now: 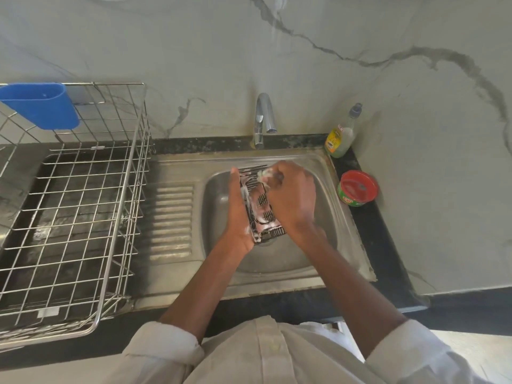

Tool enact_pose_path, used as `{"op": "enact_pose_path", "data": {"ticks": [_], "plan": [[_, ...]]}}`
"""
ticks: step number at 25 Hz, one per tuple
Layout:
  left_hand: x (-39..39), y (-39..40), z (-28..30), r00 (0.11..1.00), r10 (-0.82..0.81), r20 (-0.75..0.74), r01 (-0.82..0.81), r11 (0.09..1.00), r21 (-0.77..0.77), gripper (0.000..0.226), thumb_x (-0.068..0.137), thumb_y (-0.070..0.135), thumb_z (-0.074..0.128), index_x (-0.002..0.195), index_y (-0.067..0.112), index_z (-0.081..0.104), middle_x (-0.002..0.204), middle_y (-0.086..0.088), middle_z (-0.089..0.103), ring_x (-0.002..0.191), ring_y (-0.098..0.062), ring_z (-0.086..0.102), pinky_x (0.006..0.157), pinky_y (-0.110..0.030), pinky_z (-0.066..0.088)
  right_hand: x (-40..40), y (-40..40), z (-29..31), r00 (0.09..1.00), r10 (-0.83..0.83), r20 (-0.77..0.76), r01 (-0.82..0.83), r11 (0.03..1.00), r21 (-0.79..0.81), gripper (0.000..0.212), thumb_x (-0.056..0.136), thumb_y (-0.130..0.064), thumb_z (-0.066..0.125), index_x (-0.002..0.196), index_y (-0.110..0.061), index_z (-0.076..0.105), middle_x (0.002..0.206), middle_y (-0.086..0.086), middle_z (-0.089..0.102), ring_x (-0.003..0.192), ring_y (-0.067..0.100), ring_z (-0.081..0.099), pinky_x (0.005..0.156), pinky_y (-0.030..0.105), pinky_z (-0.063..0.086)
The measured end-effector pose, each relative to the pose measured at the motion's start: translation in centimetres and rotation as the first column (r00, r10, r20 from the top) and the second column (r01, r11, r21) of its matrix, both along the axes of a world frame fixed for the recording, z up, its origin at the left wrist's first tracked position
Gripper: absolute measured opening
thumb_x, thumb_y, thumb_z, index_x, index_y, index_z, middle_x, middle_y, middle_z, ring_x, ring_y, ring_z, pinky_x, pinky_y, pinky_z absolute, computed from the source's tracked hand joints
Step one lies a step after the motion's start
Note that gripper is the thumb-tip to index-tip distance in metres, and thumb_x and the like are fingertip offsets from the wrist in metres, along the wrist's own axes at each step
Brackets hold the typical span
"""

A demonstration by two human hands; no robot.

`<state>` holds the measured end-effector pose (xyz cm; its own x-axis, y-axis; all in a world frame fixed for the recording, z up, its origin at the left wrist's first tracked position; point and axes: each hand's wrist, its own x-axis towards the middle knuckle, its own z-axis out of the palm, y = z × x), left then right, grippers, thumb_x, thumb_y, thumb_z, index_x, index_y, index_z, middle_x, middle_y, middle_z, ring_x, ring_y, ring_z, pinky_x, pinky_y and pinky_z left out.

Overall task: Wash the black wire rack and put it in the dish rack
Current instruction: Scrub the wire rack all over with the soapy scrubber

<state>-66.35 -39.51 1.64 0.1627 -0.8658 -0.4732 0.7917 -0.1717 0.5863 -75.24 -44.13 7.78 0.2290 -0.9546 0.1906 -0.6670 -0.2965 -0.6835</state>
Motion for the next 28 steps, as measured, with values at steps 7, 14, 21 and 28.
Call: {"op": "enact_pose_path", "data": {"ticks": [7,14,21,28], "plan": [[2.2,-0.7,-0.6,0.997,0.058,-0.048,-0.055,0.996,0.068,0.094,0.087,0.092,0.045,0.124,0.012,0.077,0.119,-0.02,0.076,0.103,-0.036,0.076,0.091,-0.047,0.061,-3.5,3.9,-1.4,0.959,0.196,-0.203,-0.214,0.974,-0.069,0.023,0.084,0.005,0.068,0.087,-0.018,0.066,0.092,-0.007,0.065,0.096,0.017,0.052,0.06,0.028,0.038],[2.9,-1.4,0.9,0.982,0.17,-0.087,-0.166,0.985,0.05,0.086,0.096,0.085,0.034,0.129,0.016,0.075,0.128,-0.02,0.075,0.1,-0.037,0.077,0.091,-0.056,0.061,-1.8,-0.6,-1.6,0.979,0.071,-0.191,-0.083,0.995,-0.054,0.02,0.086,0.008,0.066,0.091,-0.012,0.065,0.094,0.001,0.064,0.09,0.02,0.051,0.065,0.029,0.034],[1.9,-1.6,1.6,0.946,0.321,-0.033,-0.31,0.933,0.18,0.075,0.098,0.082,0.035,0.096,0.014,0.067,0.073,-0.009,0.075,0.073,-0.027,0.068,0.072,-0.037,0.051,-0.7,3.8,-2.8,0.955,0.229,-0.189,-0.273,0.928,-0.254,0.009,0.085,-0.009,0.056,0.087,-0.013,0.064,0.087,0.0,0.066,0.082,0.017,0.054,0.059,0.022,0.038],[1.3,0.1,1.8,0.969,0.181,-0.17,-0.178,0.984,0.033,0.081,0.095,0.084,0.038,0.074,0.011,0.066,0.066,-0.005,0.064,0.065,-0.019,0.067,0.073,-0.032,0.053,1.1,3.7,-1.8,0.93,0.312,-0.197,-0.349,0.917,-0.193,0.02,0.076,-0.002,0.076,0.08,-0.017,0.064,0.085,-0.004,0.064,0.084,0.019,0.053,0.058,0.033,0.047]]}}
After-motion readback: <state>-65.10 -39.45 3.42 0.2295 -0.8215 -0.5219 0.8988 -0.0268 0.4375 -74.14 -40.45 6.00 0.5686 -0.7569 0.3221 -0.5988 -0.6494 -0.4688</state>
